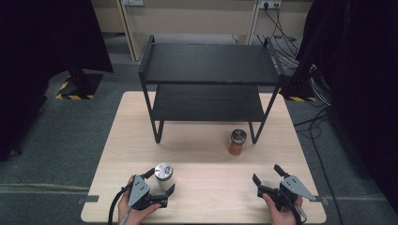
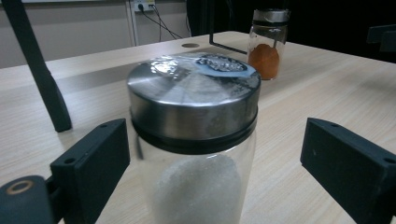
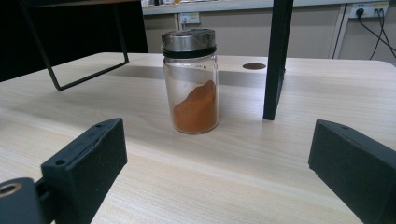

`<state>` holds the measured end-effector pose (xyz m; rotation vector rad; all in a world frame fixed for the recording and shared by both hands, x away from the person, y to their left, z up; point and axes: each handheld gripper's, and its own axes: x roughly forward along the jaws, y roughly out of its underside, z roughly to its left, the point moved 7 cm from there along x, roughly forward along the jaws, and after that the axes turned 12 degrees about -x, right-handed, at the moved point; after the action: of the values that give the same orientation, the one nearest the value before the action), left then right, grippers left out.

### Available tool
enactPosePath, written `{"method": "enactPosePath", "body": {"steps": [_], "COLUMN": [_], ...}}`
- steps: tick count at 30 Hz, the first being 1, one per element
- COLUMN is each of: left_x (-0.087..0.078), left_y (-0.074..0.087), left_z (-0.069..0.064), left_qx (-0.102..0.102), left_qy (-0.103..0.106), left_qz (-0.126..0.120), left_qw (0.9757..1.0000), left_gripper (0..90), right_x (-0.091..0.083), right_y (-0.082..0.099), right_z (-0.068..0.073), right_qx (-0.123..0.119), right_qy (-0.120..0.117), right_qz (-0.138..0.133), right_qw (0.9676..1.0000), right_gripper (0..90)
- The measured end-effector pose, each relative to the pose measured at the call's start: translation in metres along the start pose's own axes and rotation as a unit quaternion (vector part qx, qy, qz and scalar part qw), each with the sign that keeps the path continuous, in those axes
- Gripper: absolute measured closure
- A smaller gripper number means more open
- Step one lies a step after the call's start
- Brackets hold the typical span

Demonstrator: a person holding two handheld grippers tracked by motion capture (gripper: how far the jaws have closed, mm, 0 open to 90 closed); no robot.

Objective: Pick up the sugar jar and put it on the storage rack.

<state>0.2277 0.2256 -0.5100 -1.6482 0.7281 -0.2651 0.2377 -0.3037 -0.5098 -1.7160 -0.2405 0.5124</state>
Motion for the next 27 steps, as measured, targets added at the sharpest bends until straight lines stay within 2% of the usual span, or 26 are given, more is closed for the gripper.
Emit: {"method": "enactPosePath", "body": {"steps": [3,7,11,14,17,18,27], "left_x": [0.004,0.008,0.011,0.014,0.015,0.016,0.016], "left_y": [-0.001,-0.004,-0.004,-0.003,-0.002,-0.002,0.000], "left_z": [-0.002,-0.003,-0.003,-0.005,-0.005,-0.006,-0.009], "left_qx": [0.002,-0.010,-0.010,-0.015,-0.017,-0.014,-0.016], "left_qy": [-0.004,-0.013,-0.021,-0.037,-0.040,-0.049,-0.057], "left_qz": [0.003,0.013,0.019,0.019,0.020,0.024,0.016], "left_qw": [1.0000,0.9998,0.9995,0.9990,0.9989,0.9984,0.9981], "left_gripper": [8.1,12.3,15.9,19.4,21.7,24.4,30.5], "right_x": [0.000,0.000,0.000,0.000,0.000,0.001,0.001], "right_y": [0.000,0.000,0.000,0.000,0.000,-0.001,-0.001], "right_z": [0.000,0.000,0.000,0.000,0.000,0.000,0.000], "right_qx": [0.000,-0.001,-0.002,-0.002,-0.003,-0.004,-0.005], "right_qy": [0.000,-0.001,-0.003,-0.004,-0.004,-0.005,-0.006], "right_qz": [0.000,0.000,0.001,0.002,0.002,0.002,0.003], "right_qw": [1.0000,1.0000,1.0000,1.0000,1.0000,1.0000,1.0000], "right_gripper": [4.5,4.6,4.6,4.7,4.7,4.7,4.8]}}
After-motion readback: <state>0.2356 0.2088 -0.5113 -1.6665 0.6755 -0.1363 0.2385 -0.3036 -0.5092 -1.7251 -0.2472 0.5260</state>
